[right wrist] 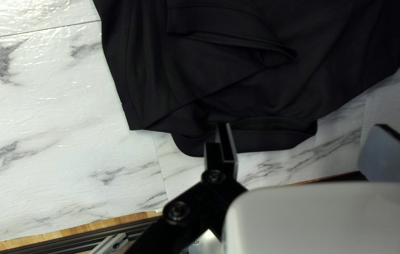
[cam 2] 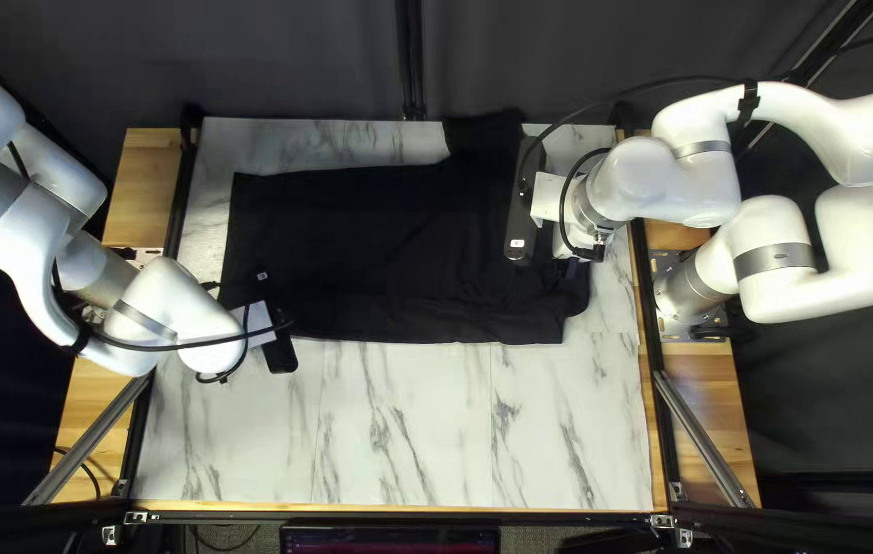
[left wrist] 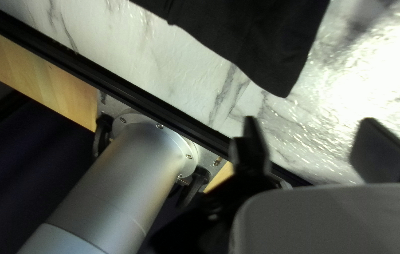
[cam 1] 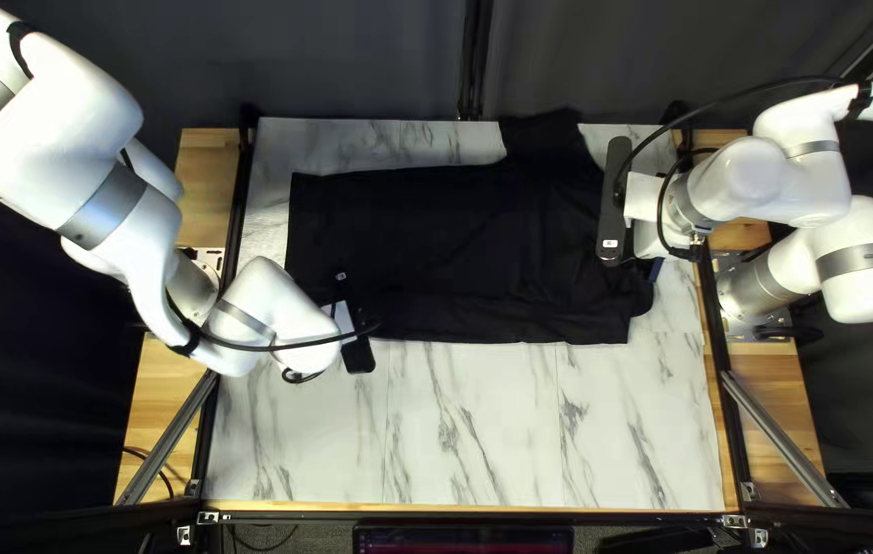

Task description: Fold t-shirt

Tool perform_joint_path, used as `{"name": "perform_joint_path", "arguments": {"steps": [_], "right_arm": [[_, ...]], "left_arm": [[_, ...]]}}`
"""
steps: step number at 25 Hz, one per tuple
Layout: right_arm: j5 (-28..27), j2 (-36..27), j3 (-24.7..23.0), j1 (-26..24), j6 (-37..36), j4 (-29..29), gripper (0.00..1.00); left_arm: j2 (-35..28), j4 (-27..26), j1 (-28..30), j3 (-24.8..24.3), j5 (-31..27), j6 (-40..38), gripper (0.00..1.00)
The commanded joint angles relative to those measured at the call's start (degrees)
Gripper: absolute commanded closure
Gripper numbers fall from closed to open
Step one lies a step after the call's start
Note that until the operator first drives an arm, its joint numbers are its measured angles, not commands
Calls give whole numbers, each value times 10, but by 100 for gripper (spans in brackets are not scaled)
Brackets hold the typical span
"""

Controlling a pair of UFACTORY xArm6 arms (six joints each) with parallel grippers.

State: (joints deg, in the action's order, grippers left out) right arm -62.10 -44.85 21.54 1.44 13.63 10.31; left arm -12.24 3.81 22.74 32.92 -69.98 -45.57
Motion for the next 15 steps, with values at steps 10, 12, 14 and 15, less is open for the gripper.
{"name": "perform_joint_path", "arguments": {"steps": [10, 12, 14, 15], "right_arm": [[0, 0, 0, 0, 0, 0, 0], [0, 0, 0, 0, 0, 0, 0], [0, 0, 0, 0, 0, 0, 0], [0, 0, 0, 0, 0, 0, 0]], "left_arm": [[24, 29, -150, -9, 211, 303, 0], [35, 29, -155, -9, 235, 329, 0], [54, 29, -161, -4, 255, 350, 0], [69, 29, -166, 0, 271, 364, 0]]}}
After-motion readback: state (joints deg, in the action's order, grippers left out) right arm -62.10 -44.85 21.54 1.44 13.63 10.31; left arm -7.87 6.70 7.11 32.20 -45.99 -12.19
